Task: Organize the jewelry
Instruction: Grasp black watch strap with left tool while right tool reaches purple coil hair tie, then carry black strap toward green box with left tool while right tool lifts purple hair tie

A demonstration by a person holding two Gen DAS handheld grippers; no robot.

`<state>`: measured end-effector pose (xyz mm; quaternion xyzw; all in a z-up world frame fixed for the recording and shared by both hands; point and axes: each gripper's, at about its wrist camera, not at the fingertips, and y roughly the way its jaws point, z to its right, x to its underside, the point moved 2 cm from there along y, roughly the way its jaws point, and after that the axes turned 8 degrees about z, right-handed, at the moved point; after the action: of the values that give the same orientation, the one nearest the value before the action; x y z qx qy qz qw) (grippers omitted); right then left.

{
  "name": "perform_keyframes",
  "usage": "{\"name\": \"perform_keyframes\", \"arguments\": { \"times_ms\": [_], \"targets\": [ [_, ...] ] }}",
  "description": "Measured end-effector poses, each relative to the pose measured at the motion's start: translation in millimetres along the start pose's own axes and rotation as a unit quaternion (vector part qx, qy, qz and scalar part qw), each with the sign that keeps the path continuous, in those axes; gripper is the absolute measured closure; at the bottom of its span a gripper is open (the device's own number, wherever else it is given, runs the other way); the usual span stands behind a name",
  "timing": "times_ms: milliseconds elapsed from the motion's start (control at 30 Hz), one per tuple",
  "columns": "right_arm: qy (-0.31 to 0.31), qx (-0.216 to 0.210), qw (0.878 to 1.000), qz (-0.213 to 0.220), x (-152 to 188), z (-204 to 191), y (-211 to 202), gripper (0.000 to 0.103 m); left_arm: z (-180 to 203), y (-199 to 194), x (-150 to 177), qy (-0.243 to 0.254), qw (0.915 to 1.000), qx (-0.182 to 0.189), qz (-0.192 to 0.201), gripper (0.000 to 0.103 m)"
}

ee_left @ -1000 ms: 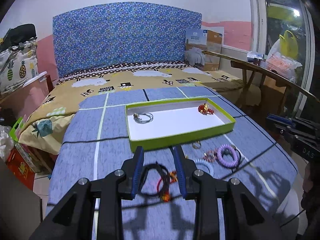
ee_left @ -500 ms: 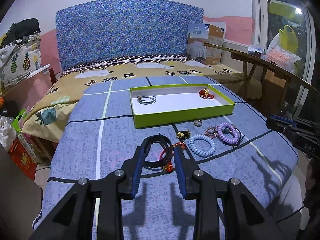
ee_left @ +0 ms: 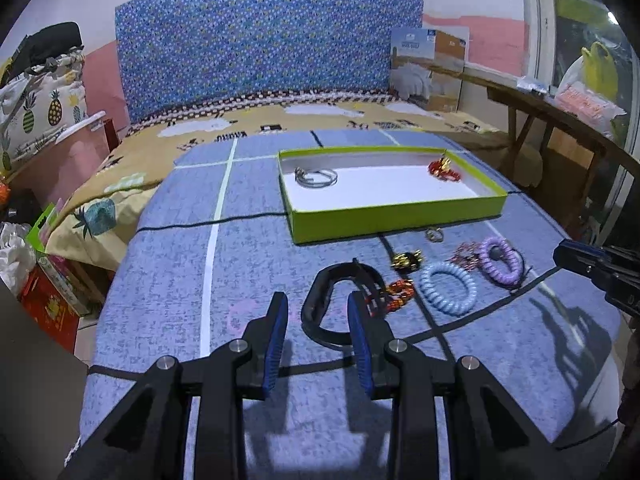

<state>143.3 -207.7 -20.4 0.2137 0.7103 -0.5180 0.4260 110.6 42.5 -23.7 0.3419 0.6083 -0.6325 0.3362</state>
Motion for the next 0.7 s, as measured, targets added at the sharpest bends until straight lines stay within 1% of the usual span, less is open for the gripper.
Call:
{"name": "perform_keyframes", "arguments": {
  "times_ms": [167, 300, 400, 600, 700],
  "targets": [
    [-0.03, 0.006, 0.999, -0.013, -7, 0, 23, 0.086, -5, 20, 2, -0.003, 0.9997, -0.001, -0.025, 0.071],
    [-0.06, 0.005, 0.998, -0.026, -13, 1, 40, 0.086, -6, 28, 1, -0.004, 0.9993, 0.002, -0.036, 0.071],
    [-0.078, -0.005, 0.996, -0.036, -14, 1, 50, 0.086, -5, 33, 2, -0.001, 0.999, 0.004, -0.046, 0.071],
    [-0.093, -0.018, 0.994, -0.062, -12, 2, 66, 0.086, -3, 42, 4, -0.007, 0.9975, 0.013, -0.069, 0.071],
    [-0.094, -0.024, 0.993, -0.072, -13, 3, 69, 0.086, -1, 43, 4, -0.003, 0.9973, 0.011, -0.072, 0.071]
  ]
}}
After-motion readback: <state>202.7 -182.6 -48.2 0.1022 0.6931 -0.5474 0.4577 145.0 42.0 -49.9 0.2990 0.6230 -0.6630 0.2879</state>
